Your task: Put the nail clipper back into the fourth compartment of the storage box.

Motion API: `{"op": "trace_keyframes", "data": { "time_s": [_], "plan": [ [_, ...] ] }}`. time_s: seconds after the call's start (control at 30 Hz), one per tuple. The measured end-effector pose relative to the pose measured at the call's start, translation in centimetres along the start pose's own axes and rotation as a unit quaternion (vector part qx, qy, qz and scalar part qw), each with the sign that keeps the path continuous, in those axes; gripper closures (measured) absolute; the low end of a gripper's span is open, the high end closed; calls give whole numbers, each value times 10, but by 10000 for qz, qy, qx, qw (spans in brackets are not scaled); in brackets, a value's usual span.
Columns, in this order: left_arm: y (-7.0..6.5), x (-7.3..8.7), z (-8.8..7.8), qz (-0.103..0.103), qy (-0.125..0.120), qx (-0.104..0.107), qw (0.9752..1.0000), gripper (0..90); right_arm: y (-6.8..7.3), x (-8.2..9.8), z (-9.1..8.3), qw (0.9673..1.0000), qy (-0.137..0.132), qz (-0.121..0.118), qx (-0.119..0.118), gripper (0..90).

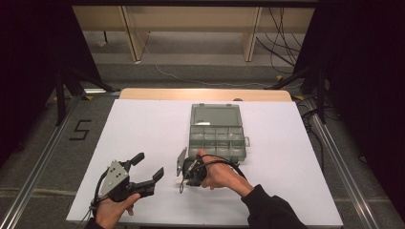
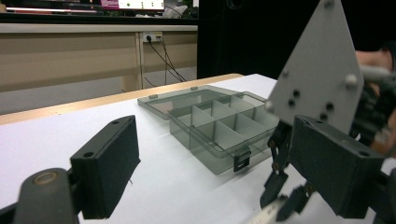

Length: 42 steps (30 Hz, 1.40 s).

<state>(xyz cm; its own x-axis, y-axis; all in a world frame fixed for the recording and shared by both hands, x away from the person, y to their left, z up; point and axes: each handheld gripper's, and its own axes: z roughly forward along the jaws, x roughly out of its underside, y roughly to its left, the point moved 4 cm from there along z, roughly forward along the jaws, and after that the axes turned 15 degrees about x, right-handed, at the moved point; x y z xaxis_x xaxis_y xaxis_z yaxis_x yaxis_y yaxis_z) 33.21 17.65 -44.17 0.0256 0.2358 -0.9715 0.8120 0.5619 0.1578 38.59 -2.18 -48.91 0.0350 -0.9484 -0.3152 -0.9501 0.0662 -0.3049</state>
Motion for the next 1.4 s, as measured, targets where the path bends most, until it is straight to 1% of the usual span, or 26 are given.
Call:
{"op": "trace_keyframes", "data": {
  "time_s": [0.03,0.1,0.13,0.17,0.23,0.27,0.33,0.37,0.43,0.53,0.57,0.6,0.67,0.9,0.93,0.97,1.0,1.07,1.13,1.17,1.23,1.27,1.3,1.33,1.37,1.4],
  "plan": [
    [0,0,-1,-15,3,-4,10000,155,-7,2,-5,9999,-90,24,71,777],
    [0,-1,-1,-16,-26,-2,10000,155,-10,4,-7,9999,-123,75,96,777],
    [0,-1,-1,-20,-10,-10,10000,155,-17,7,-12,9993,-202,219,216,777],
    [0,-1,-1,-20,-10,-10,10000,155,-17,7,-12,9993,-202,219,216,777],
    [0,0,-2,-14,2,-14,10000,155,-26,11,-19,9983,-309,382,302,777],
    [0,-1,-1,-24,-9,-12,10000,155,-35,16,-26,9960,-383,661,453,777],
    [-1,-1,-1,-28,-19,-9,10000,155,-44,23,-31,9942,-442,810,559,777],
    [-1,-1,-1,-28,-33,-3,10000,155,-49,27,-33,9929,-414,915,641,777],
    [-1,-1,-1,-35,4,-7,10000,155,-58,35,-39,9900,-485,1084,758,777],
    [-1,-1,-1,-27,-17,-5,10000,155,-72,47,-48,9840,-577,1351,1007,777],
    [-1,-1,-1,-22,-14,-1,10000,155,-76,51,-51,9826,-586,1426,1033,777],
    [-1,-1,-1,-22,-14,-1,10000,155,-81,55,-53,9801,-650,1480,1152,777],
    [-1,-1,-1,-23,-12,-1,10000,155,-88,63,-57,9756,-674,1664,1262,777],
    [-1,-1,-1,-9,3,5,10000,155,-109,90,-62,9629,-621,2105,1568,777],
    [-1,-1,-1,-9,3,5,10000,155,-109,90,-62,9629,-621,2105,1568,777],
    [-1,-1,-1,-10,2,3,10000,155,-110,93,-61,9616,-631,2153,1580,777],
    [-1,-1,-1,-13,-1,1,10000,155,-114,98,-62,9581,-566,2303,1606,777],
    [-1,-1,-1,-13,-3,5,10000,155,-117,105,-60,9548,-546,2409,1653,777],
    [-1,-1,-1,-5,-6,8,10000,155,-120,111,-59,9523,-527,2491,1681,777],
    [-1,-1,-1,-5,-6,8,10000,155,-120,111,-59,9523,-527,2491,1681,777],
    [-1,-1,-1,-9,-6,7,10000,155,-126,119,-59,9472,-527,2630,1757,777],
    [-1,-1,-1,-9,-6,7,10000,155,-126,119,-59,9472,-527,2630,1757,777],
    [-1,-1,-1,-13,-7,5,10000,155,-127,122,-59,9433,-501,2754,1787,777],
    [-1,-1,-1,-9,-12,12,10000,155,-128,125,-59,9429,-512,2773,1771,777],
    [-1,-1,-1,-6,-9,10,10000,154,-129,127,-58,9399,-514,2854,1801,777],
    [-1,-1,-1,-6,-9,9,10000,155,-132,132,-56,9357,-511,2973,1828,777]
  ]
}}
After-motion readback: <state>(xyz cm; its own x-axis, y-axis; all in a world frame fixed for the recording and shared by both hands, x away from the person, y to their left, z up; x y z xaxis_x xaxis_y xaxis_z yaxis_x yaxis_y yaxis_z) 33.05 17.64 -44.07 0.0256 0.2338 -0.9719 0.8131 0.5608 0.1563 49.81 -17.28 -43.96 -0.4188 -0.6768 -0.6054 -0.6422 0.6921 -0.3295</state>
